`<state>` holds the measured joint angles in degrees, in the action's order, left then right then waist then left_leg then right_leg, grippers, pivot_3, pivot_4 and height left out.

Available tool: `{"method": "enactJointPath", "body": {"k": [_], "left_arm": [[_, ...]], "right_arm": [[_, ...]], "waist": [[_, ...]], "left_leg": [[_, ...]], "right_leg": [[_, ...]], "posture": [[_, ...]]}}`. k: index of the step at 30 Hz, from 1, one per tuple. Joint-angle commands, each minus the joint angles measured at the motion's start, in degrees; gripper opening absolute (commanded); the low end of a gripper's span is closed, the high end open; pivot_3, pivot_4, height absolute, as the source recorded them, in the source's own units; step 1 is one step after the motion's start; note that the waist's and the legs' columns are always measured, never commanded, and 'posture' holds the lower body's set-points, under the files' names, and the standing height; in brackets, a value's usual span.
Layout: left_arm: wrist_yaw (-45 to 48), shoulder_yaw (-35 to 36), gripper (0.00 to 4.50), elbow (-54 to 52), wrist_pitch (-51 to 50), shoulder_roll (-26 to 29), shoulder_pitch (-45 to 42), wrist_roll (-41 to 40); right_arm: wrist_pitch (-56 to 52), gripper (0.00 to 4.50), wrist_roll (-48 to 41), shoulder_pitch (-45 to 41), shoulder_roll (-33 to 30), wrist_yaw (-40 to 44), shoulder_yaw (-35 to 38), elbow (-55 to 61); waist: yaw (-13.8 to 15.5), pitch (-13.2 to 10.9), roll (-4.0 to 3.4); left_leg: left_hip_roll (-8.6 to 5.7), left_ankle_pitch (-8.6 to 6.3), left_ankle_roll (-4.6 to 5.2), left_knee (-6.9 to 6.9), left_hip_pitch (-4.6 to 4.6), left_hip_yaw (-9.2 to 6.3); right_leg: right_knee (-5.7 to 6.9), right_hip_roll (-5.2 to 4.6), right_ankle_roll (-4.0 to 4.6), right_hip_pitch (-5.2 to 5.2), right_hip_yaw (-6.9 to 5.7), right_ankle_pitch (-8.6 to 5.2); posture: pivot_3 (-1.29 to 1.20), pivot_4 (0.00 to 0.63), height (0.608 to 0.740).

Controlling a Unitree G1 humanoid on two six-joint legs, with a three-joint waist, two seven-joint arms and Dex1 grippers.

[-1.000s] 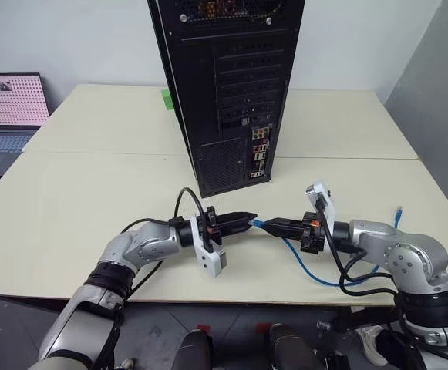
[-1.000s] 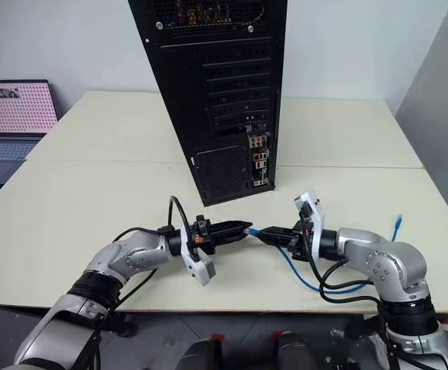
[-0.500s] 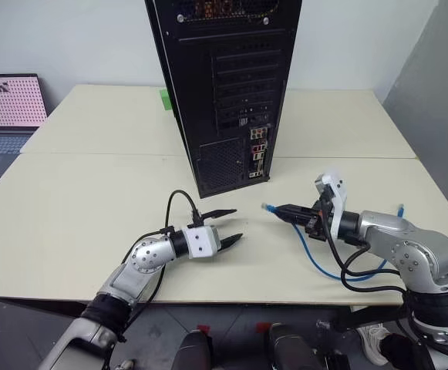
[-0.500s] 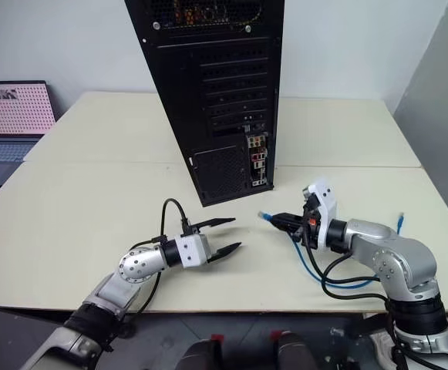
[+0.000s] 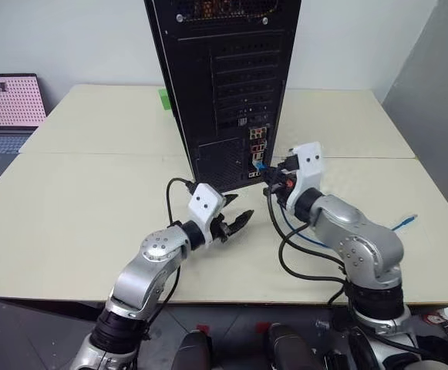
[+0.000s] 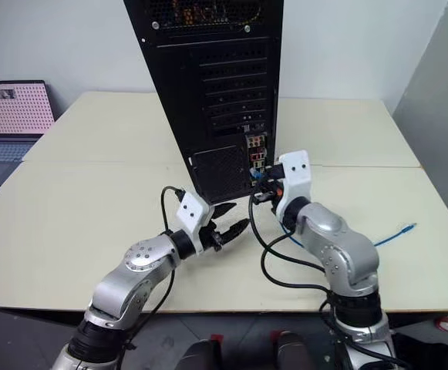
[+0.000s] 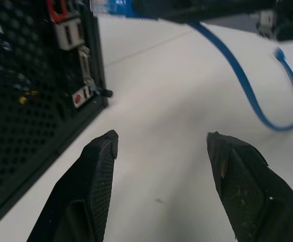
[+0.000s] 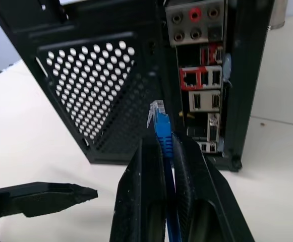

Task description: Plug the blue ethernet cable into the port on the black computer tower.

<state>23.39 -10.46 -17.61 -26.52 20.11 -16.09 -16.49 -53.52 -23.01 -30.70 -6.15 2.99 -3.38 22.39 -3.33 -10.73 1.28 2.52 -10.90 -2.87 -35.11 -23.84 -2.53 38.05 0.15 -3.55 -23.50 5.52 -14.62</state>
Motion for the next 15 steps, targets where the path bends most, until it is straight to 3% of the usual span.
{"method": "enactJointPath", "body": {"k": [1, 15], "left_arm": [[-6.5, 3.2, 2.98, -0.6, 2.1, -2.6, -1.6, 4.1], [-8.2, 2.7, 2.98, -1.5, 1.4, -6.3, -1.7, 7.2]], "right_arm": [[4.0, 0.0, 3.5, -2.5, 1.9, -2.6, 0.1, -1.9], [9.1, 0.0, 8.3, -4.8, 5.1, -2.9, 0.0, -8.7]], "waist": [[0.0, 0.0, 0.0], [0.0, 0.0, 0.0]], "left_leg": [[0.0, 0.0, 0.0, 0.0, 0.0, 0.0], [-0.01, 0.0, 0.0, 0.02, -0.02, 0.02]], "right_leg": [[0.0, 0.0, 0.0, 0.0, 0.01, 0.0], [-0.03, 0.0, 0.03, -0.01, 0.02, 0.02]], "posture": [[0.0, 0.15, 0.74], [0.0, 0.15, 0.74]]}}
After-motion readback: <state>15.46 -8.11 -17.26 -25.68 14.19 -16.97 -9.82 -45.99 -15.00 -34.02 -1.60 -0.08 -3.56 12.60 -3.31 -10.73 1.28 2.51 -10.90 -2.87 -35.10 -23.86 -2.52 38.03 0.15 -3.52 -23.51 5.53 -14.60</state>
